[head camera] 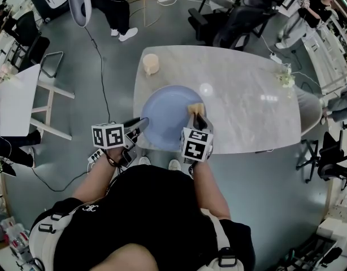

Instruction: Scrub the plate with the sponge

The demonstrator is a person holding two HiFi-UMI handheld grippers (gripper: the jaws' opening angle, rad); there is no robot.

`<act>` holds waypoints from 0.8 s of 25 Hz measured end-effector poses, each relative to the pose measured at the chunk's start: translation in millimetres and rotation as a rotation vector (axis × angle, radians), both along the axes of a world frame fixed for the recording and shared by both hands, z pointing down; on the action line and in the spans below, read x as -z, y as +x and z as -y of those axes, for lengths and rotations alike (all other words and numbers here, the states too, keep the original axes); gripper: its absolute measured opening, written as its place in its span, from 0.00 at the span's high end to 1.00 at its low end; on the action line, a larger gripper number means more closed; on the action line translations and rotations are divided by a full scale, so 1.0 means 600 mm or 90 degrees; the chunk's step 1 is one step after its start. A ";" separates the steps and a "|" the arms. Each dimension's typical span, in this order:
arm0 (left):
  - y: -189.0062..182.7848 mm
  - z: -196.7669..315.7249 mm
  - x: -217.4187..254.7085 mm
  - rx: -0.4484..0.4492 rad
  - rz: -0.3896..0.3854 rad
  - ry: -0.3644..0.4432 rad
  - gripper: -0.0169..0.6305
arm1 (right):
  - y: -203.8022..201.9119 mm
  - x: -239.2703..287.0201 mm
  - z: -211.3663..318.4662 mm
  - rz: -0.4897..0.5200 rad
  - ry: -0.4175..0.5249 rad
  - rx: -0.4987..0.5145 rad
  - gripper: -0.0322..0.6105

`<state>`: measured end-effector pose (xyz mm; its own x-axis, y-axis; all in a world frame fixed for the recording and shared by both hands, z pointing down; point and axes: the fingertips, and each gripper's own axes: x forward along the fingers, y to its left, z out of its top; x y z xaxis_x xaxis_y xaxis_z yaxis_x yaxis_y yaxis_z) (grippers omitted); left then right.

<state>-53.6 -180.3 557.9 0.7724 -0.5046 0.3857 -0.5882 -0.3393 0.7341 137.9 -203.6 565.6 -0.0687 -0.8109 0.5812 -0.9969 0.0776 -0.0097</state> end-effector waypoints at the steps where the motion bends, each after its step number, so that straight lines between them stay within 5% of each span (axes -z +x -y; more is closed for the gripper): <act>1: 0.003 -0.004 -0.003 -0.009 0.010 0.005 0.88 | 0.005 -0.002 0.000 0.000 -0.002 -0.004 0.90; 12: 0.037 -0.032 -0.014 -0.057 0.027 0.011 0.88 | -0.018 0.017 0.017 0.020 0.022 0.023 0.90; 20: 0.037 -0.039 -0.015 -0.053 0.038 0.008 0.87 | -0.149 0.046 0.014 0.020 0.063 0.211 0.90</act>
<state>-31.6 -157.0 566.8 0.7875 -0.4445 0.4270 -0.6006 -0.3978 0.6936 48.5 -212.1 538.1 -0.3545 -0.7934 0.4948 -0.9165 0.3997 -0.0157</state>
